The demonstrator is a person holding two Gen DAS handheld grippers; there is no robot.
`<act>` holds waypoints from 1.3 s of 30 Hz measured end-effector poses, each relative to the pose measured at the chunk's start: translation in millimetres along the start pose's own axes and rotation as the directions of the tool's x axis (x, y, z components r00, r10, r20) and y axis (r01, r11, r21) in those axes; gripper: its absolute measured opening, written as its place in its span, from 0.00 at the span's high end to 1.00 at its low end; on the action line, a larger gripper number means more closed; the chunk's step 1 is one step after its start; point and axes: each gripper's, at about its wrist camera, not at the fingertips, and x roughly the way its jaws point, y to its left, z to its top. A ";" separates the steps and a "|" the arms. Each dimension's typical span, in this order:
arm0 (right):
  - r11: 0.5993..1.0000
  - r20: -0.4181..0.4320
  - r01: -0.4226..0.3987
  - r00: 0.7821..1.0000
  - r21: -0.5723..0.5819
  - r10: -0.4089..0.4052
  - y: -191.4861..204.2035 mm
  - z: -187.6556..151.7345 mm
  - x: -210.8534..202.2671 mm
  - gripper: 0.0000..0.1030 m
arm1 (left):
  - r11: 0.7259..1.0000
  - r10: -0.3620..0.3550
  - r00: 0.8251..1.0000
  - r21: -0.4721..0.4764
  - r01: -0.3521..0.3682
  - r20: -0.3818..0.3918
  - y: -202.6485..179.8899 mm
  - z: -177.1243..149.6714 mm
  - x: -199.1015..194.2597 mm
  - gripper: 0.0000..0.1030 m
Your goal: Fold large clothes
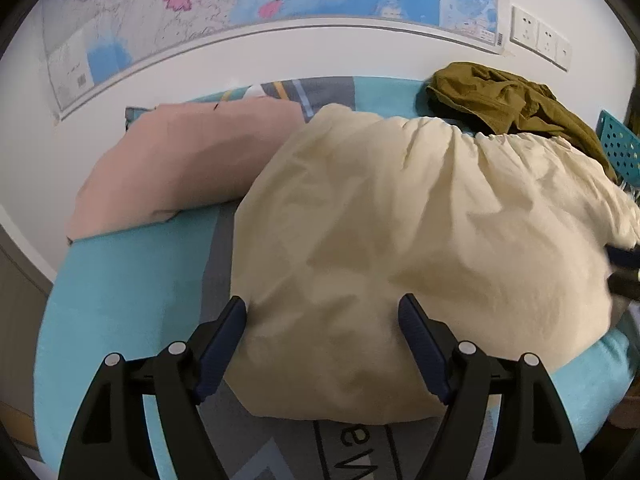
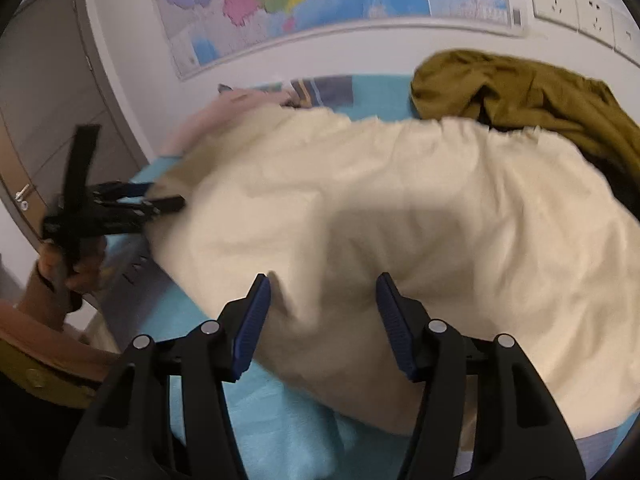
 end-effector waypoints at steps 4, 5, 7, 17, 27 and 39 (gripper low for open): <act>1.000 -0.003 0.006 1.000 0.004 -0.006 2.7 2.1 -4.6 0.46 | 0.996 -0.060 0.998 -0.056 0.062 0.034 14.7 -2.1 -11.7 0.26; 1.000 0.000 0.011 1.000 -0.004 -0.011 5.4 3.1 -7.9 0.46 | 0.994 -0.074 0.996 -0.072 0.077 0.047 19.9 -3.5 -16.4 0.26; 0.999 0.018 0.010 1.000 -0.032 -0.010 14.2 6.5 -14.1 0.46 | 0.993 -0.078 0.996 -0.088 0.082 0.047 25.9 -4.5 -19.1 0.26; 0.948 -0.032 -0.041 0.999 -0.315 0.033 93.0 16.0 18.8 0.35 | 0.989 -0.115 0.993 -0.092 0.114 -0.007 34.1 -22.3 -15.2 0.26; 0.827 -0.019 0.035 0.998 -0.561 -0.055 144.7 6.1 43.3 0.26 | 0.972 -0.207 0.978 -0.123 0.201 -0.031 38.3 -40.0 -22.4 0.25; 0.862 -0.027 0.026 0.999 -0.506 -0.045 130.8 26.7 60.0 0.83 | 0.899 -0.409 0.912 -0.188 0.396 -0.038 13.7 -51.9 -20.6 0.21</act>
